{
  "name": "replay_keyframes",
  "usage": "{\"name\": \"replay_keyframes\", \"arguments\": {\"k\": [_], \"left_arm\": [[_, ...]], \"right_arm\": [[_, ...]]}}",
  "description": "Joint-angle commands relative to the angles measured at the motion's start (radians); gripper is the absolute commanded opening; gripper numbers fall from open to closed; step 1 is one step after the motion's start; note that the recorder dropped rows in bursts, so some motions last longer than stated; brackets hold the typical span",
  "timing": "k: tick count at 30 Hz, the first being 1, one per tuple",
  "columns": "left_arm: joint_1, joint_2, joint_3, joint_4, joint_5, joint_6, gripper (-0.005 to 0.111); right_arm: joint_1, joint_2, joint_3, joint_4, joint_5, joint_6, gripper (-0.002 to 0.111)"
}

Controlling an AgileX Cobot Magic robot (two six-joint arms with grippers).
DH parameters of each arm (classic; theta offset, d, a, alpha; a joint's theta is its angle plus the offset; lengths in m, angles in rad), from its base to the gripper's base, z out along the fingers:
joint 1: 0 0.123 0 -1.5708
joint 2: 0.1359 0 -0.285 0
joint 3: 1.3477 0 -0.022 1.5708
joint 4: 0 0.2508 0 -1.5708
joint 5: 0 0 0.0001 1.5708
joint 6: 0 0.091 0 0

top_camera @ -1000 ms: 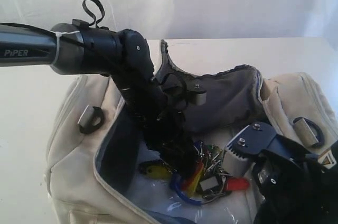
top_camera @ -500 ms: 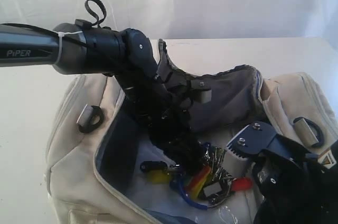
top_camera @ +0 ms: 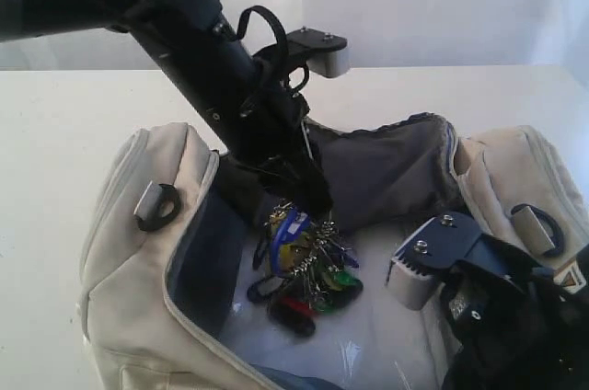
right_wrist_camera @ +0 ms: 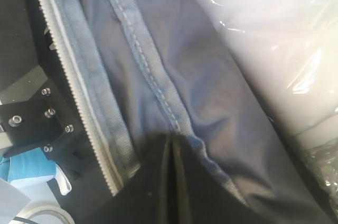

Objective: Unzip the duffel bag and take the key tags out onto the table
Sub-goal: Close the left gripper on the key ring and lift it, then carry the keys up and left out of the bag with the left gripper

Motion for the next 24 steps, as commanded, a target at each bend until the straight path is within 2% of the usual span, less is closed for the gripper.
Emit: {"name": "replay_keyframes", "arguments": {"k": [1, 14, 18, 24], "left_arm": [[0.001, -0.056, -0.004, -0.005, 0.014, -0.005, 0.000], [0.001, -0.198, -0.004, 0.031, -0.071, -0.003, 0.000], [0.002, -0.263, -0.004, 0.120, -0.124, -0.050, 0.000], [0.086, -0.365, -0.004, 0.129, -0.111, -0.064, 0.000]], "right_arm": [[0.009, -0.009, 0.007, 0.008, 0.016, 0.002, 0.000], [0.009, -0.009, 0.007, 0.008, -0.005, 0.002, 0.000], [0.009, -0.009, 0.007, 0.008, -0.005, 0.004, 0.000], [0.009, -0.009, 0.007, 0.008, -0.009, 0.004, 0.000]]}}
